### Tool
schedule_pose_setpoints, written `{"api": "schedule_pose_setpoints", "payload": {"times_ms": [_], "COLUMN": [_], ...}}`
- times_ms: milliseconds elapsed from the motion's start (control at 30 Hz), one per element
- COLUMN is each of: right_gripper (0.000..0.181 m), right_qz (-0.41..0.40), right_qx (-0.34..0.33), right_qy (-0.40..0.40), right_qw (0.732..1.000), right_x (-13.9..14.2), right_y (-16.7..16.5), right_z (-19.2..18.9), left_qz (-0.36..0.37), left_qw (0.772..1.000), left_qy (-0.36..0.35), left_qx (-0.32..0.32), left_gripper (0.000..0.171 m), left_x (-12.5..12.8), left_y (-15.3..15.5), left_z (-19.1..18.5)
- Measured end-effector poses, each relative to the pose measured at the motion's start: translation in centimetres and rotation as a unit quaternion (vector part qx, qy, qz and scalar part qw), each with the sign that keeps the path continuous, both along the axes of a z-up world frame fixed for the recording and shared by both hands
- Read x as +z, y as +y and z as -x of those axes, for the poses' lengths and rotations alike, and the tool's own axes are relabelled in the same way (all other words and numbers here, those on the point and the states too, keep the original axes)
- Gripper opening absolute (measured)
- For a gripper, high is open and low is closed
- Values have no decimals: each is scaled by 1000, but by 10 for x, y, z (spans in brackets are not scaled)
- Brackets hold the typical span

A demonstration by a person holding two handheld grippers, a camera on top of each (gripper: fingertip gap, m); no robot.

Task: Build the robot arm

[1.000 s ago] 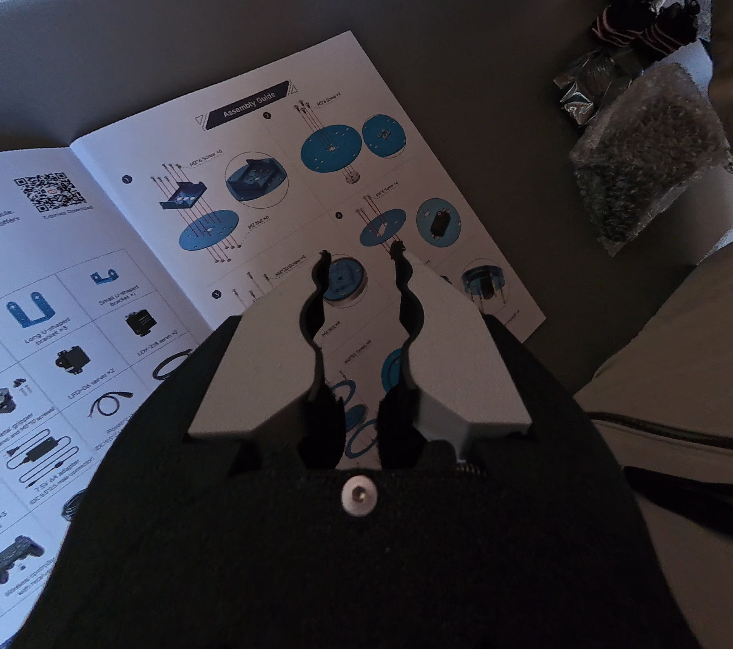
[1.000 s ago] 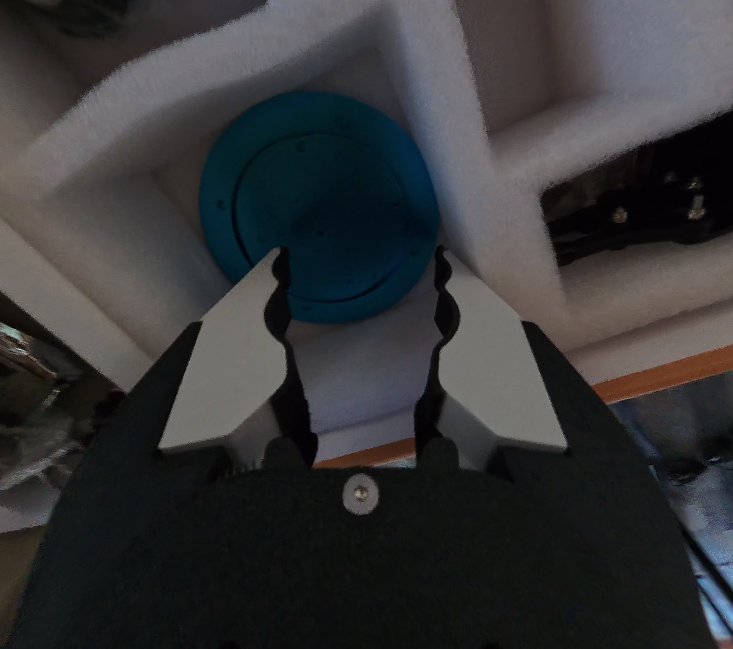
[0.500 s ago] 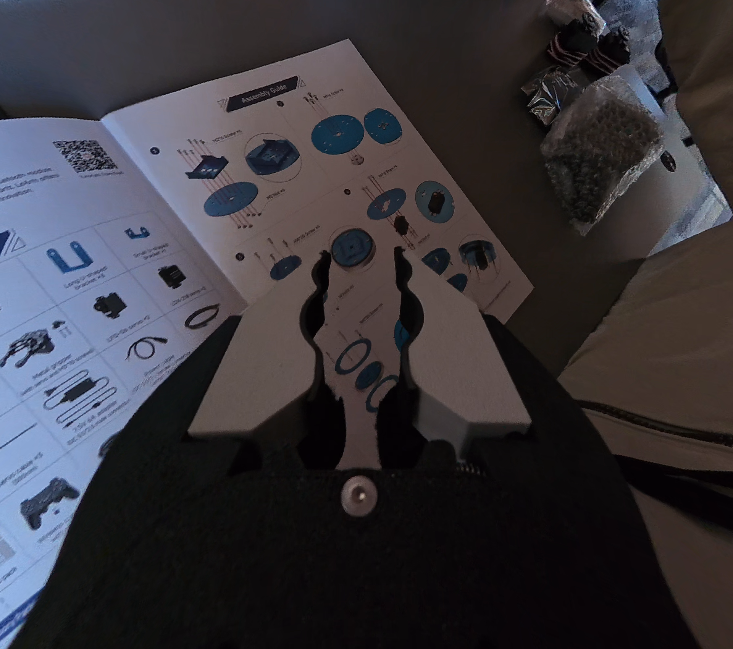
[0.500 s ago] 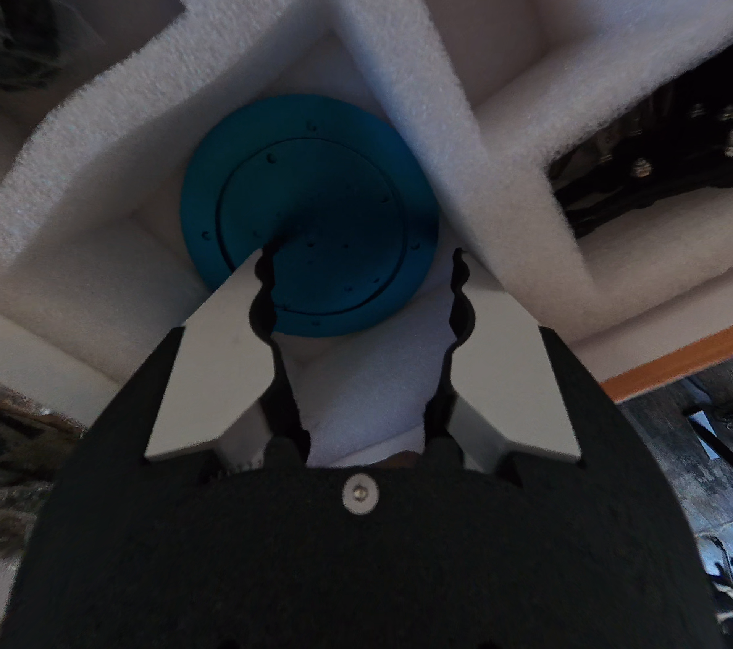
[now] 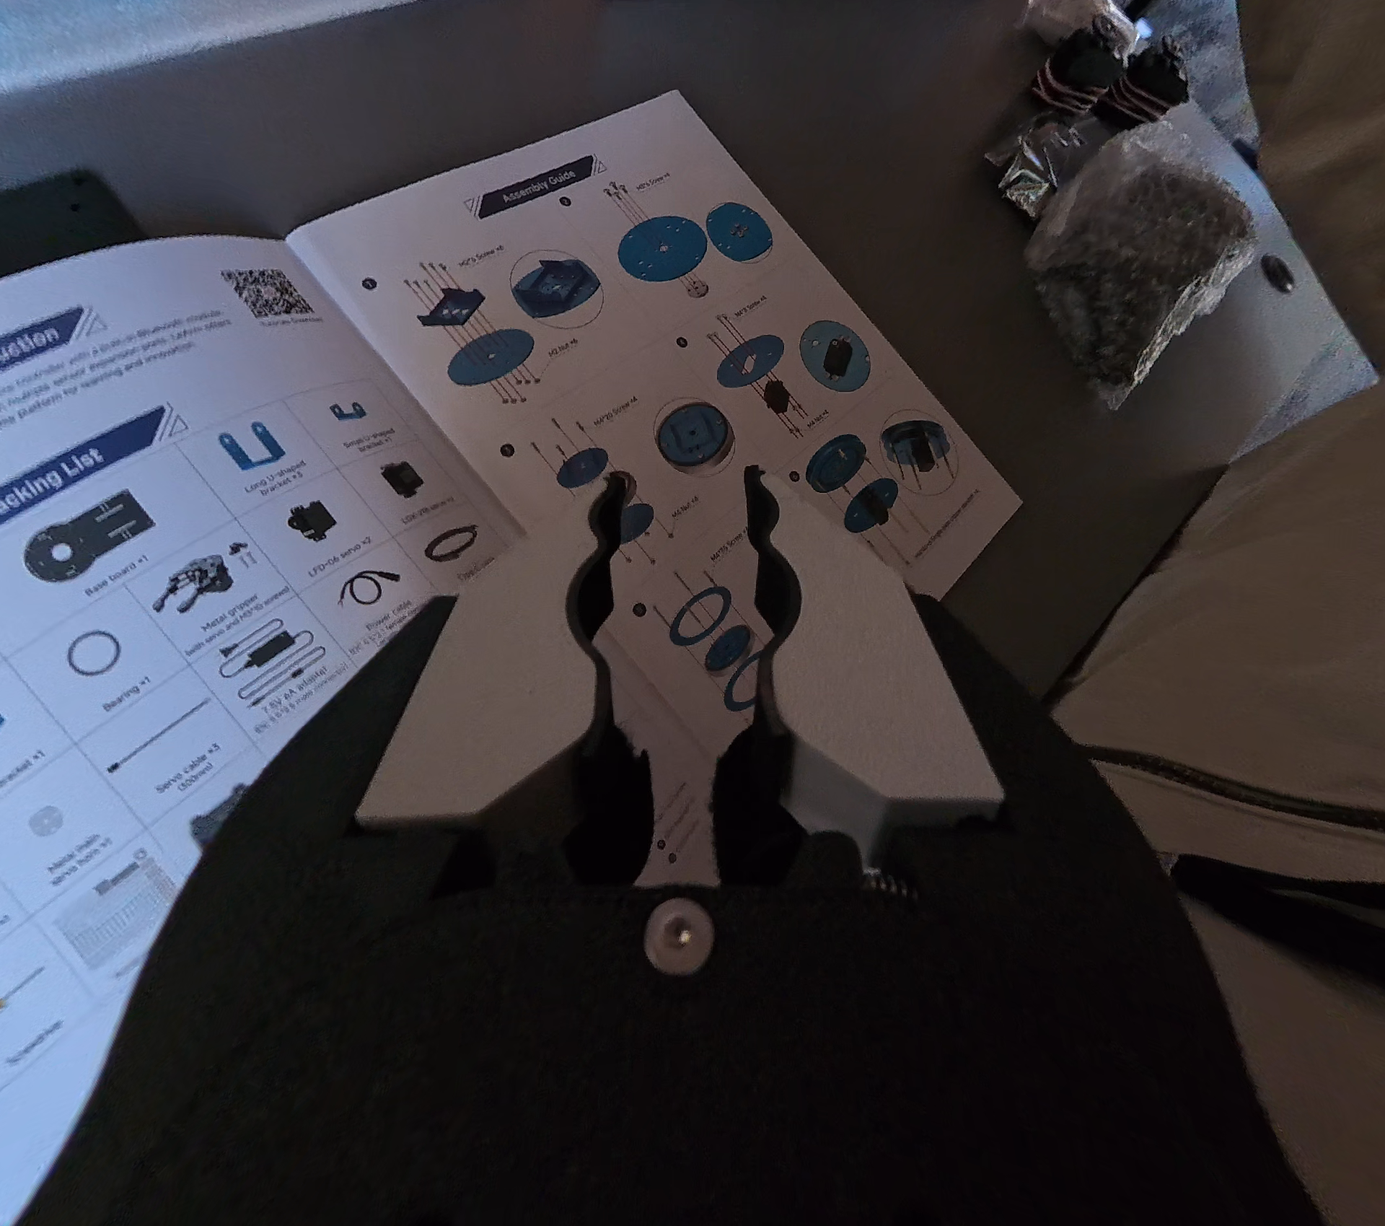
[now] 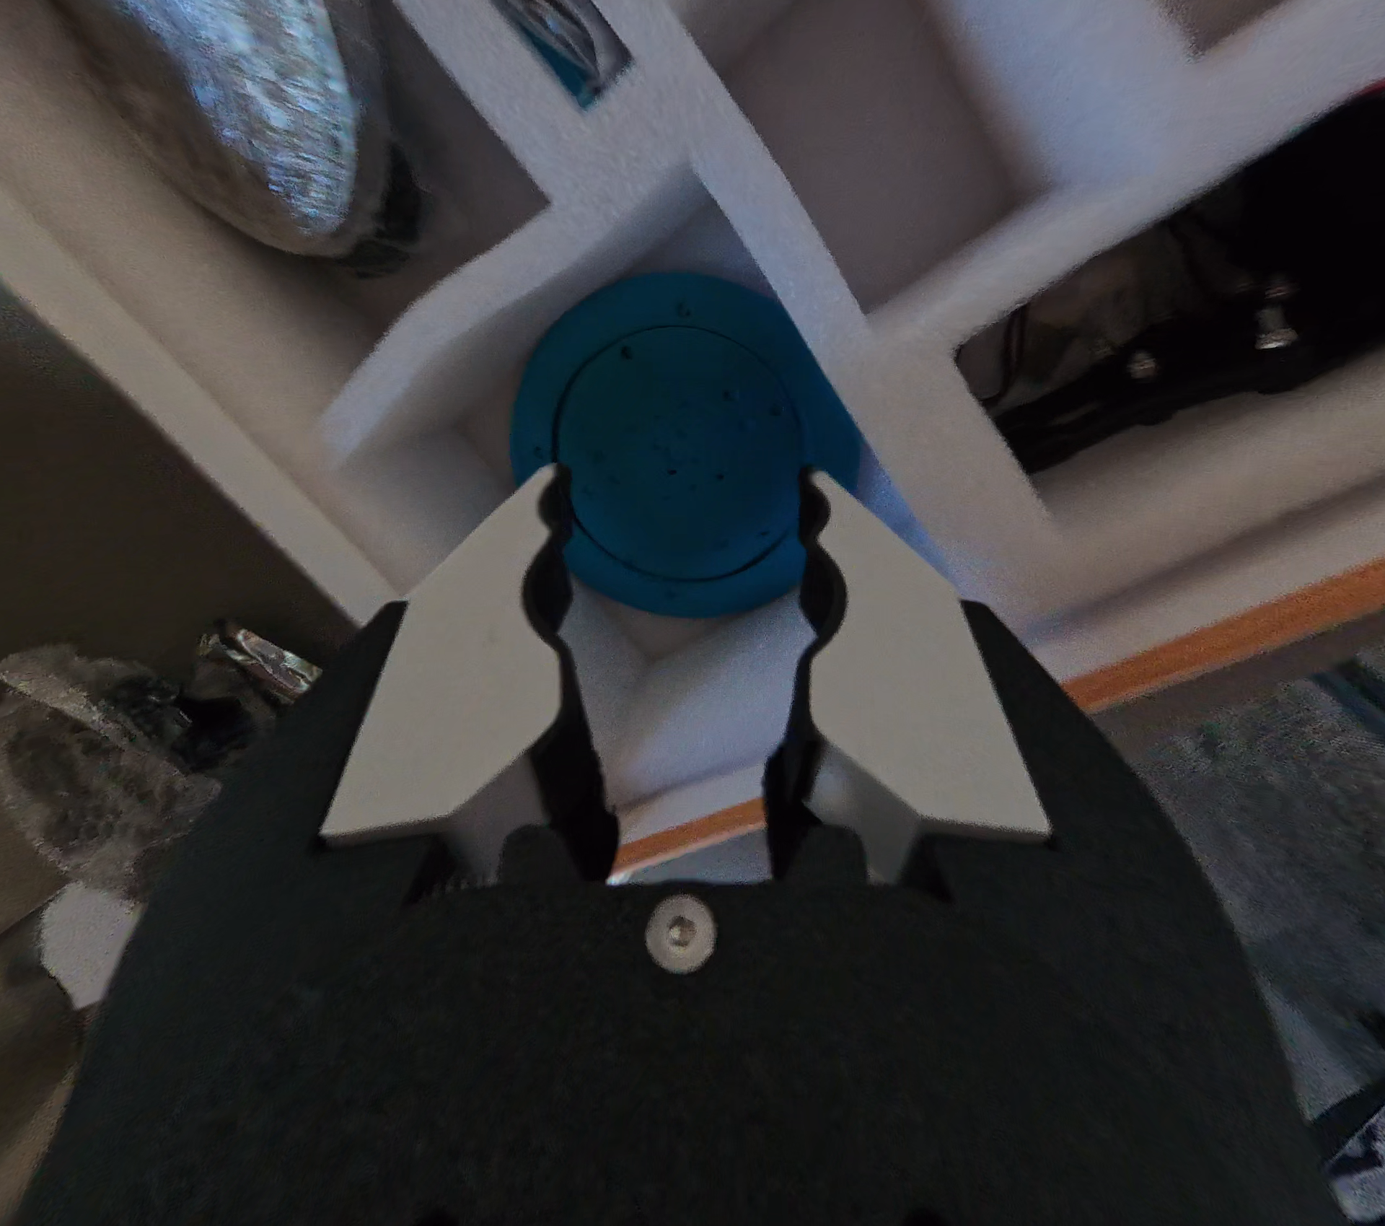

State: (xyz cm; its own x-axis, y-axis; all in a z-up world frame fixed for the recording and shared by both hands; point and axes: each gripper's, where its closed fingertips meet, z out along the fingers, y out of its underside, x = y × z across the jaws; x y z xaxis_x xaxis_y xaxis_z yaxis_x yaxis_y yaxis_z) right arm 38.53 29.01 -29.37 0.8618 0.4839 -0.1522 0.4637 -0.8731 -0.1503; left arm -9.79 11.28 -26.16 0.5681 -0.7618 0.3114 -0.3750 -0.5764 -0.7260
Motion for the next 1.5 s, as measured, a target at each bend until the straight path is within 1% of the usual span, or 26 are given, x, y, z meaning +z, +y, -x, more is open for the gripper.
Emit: {"api": "schedule_pose_setpoints", "payload": {"times_ms": [33, 100, 167, 200, 233, 267, 300, 333, 400, 500, 533, 567, 633, 700, 733, 800, 867, 967, 1033, 1100, 1167, 1233, 1300, 1367, 1500], "right_gripper": [51, 47, 46, 45, 40, 33, 31, 33, 40, 38, 38, 37, 36, 37, 37, 37, 37, 34, 30, 28, 27, 27, 27, 27, 25], "right_qz": [-22, -86, -149, -185, -221, -252, -279, -303, -321, -353, -366, -383, -415, -433, -440, -458, -469, -498, -524, -543, -552, -552, -542, -545, -538], "right_qx": [9, 17, 12, 0, -12, -25, -45, -66, -72, -97, -104, -116, -146, -168, -179, -195, -183, -144, -130, -122, -121, -119, -120, -119, -120], "right_qy": [4, 13, 22, 18, 21, 28, 30, 37, 99, 169, 188, 191, 183, 229, 257, 278, 290, 278, 270, 281, 297, 314, 320, 314, 320], "right_qw": [1000, 996, 988, 983, 975, 967, 959, 950, 939, 915, 905, 896, 879, 855, 841, 822, 814, 808, 797, 782, 770, 763, 767, 768, 770], "right_x": [13, 41, 68, 81, 94, 104, 112, 117, 121, 121, 118, 111, 94, 84, 81, 73, 70, 75, 82, 88, 91, 91, 88, 86, 82], "right_y": [0, -2, -14, -23, -35, -52, -69, -88, -136, -200, -217, -229, -241, -243, -241, -231, -224, -222, -222, -223, -223, -223, -221, -221, -222], "right_z": [3, 11, 20, 22, 25, 29, 31, 33, 55, 75, 79, 77, 65, 67, 68, 64, 66, 70, 69, 70, 70, 71, 73, 74, 78], "left_qz": [-5, -17, -30, -35, -41, -48, -52, -55, -64, -75, -76, -79, -80, -72, -78, -97, -83, -19, 9, 30, 35, 35, 38, 8, -55], "left_qw": [1000, 999, 998, 997, 995, 993, 991, 988, 982, 972, 968, 964, 960, 949, 944, 936, 930, 924, 920, 919, 917, 911, 904, 898, 883], "left_qy": [7, 14, 12, 9, 5, 1, 2, 8, 20, 36, 38, 41, 50, 79, 102, 144, 179, 213, 236, 261, 274, 288, 291, 302, 312], "left_qx": [-8, -27, -58, -75, -92, -109, -126, -142, -176, -222, -238, -250, -265, -296, -303, -306, -311, -318, -311, -293, -289, -294, -310, -320, -346], "left_gripper": [32, 32, 32, 32, 32, 32, 32, 32, 32, 32, 32, 32, 33, 33, 33, 33, 37, 37, 39, 43, 45, 51, 54, 58, 59], "left_x": [2, 11, 25, 34, 43, 53, 63, 71, 87, 104, 107, 110, 113, 108, 103, 87, 65, 27, 0, -22, -35, -43, -46, -50, -56], "left_y": [0, 2, 5, 8, 12, 16, 22, 28, 43, 65, 71, 78, 92, 102, 111, 134, 151, 163, 171, 180, 183, 181, 174, 175, 169], "left_z": [-2, -7, -16, -22, -30, -39, -50, -62, -92, -153, -177, -202, -256, -309, -334, -380, -417, -456, -473, -484, -490, -493, -497, -501, -505]}}
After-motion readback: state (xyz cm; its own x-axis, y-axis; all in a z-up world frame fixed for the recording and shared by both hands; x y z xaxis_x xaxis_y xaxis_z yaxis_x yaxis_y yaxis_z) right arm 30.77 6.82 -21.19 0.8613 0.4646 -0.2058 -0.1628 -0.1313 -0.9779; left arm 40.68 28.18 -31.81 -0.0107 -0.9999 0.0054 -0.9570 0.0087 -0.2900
